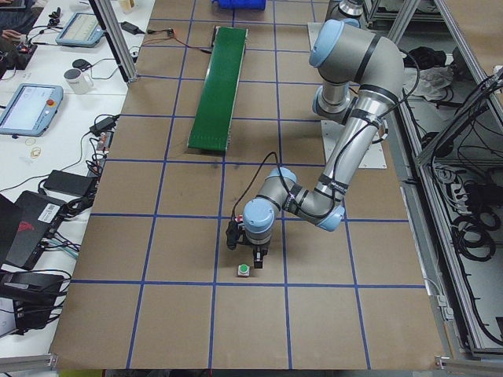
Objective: Move capacitor from left to right
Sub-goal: 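Lower the left gripper onto the brown capacitor and close on it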
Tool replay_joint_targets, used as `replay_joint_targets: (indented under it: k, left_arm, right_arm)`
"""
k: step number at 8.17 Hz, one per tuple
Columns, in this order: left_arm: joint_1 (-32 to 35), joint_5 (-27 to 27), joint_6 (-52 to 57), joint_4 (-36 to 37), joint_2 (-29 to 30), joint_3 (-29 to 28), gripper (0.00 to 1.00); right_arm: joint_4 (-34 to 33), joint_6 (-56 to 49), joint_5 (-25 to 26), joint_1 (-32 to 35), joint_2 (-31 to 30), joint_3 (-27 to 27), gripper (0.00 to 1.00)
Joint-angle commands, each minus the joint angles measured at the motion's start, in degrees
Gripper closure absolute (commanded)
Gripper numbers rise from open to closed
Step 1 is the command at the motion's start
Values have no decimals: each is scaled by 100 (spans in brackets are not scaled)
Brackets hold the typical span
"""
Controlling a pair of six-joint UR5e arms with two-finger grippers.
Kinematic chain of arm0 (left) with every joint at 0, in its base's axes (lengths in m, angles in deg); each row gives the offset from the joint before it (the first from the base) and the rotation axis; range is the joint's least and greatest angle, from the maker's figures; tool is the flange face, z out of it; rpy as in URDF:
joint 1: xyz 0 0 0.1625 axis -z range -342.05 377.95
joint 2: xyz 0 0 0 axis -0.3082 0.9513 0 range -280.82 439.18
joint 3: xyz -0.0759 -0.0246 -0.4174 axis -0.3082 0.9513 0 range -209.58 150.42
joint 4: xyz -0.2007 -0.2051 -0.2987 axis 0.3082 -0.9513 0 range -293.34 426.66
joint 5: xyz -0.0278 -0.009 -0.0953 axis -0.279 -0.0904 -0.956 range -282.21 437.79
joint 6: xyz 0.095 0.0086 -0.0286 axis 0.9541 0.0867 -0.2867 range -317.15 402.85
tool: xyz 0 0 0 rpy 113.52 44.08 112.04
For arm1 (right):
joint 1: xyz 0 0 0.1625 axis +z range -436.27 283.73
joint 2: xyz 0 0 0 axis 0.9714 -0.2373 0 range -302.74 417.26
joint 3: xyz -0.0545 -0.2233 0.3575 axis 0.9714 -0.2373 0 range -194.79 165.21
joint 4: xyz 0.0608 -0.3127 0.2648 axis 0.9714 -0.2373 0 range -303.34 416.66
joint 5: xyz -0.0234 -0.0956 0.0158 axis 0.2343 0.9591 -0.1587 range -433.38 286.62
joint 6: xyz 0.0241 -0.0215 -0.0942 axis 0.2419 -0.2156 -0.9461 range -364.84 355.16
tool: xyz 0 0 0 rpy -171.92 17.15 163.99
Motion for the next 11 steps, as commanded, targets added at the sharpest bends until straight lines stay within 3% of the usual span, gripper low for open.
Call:
replay_joint_targets:
  k: [1,2,3,4,6,7,11]
  left_arm:
    - [0,-2,-18,131,299,19,0]
    - [0,-2,-10,393,353,19,0]
    - [0,41,8,395,345,10,8]
    - [0,68,8,387,345,10,21]
    - [0,77,-18,343,310,10,60]
    - [0,59,-27,343,301,10,61]
    - [0,68,-18,299,196,10,98]
  right_arm:
    - [0,0,-16,1,5,0,0]
    - [0,0,1,-8,-4,0,0]
    - [0,0,1,1,-4,0,0]
    - [0,0,-8,1,-4,0,0]
    - [0,-9,1,1,-4,0,0]
    - [0,0,1,1,-4,0,0]
    - [0,-9,27,-8,-4,0,0]
